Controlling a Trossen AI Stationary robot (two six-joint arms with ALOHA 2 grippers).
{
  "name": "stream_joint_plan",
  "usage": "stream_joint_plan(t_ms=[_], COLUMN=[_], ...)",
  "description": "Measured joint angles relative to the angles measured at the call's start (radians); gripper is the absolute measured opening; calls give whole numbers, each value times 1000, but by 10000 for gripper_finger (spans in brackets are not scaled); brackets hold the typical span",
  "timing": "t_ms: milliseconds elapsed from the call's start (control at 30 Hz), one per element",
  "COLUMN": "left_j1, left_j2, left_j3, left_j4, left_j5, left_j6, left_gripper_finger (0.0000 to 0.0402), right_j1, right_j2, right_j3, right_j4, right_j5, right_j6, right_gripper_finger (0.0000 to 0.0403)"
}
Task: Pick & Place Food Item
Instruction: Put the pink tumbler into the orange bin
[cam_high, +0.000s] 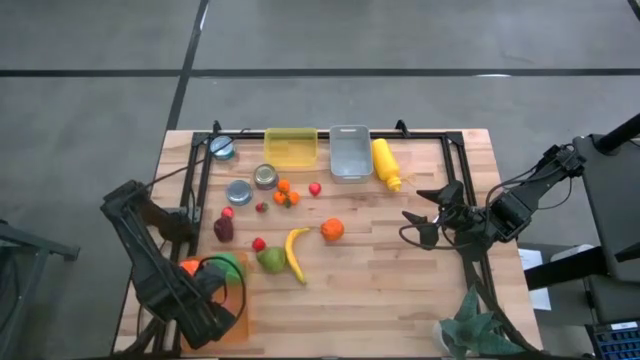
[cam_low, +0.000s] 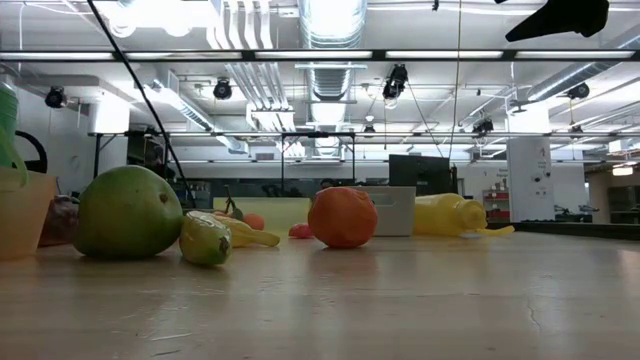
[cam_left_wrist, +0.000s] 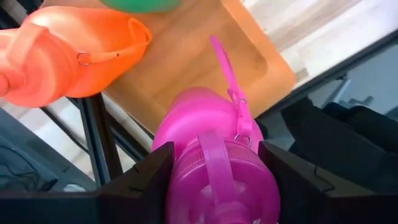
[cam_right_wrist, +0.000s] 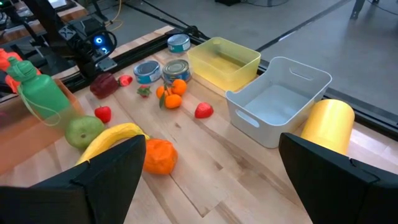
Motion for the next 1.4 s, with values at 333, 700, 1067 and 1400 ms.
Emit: stream_joint_plan(t_ms=[333,700,1067,1400], left_j1=[-36,-128,-203,-252], left_j2=[4,35,54,58], left_j3=[-41,-42,-42,-109], left_j4=[8,59,73,114], left_j5=[-105,-161,-199,-239], left_j6=[-16,-141,-247,-319], left_gripper_finger=[212,212,212,212], right_j1=[1,1,0,0], right_j2=[0,0,0,0], right_j3=[0,0,0,0], right_j4=[0,0,0,0], right_j5=[0,0,0,0], right_j6=[0,0,0,0], right_gripper_finger=[364,364,364,364])
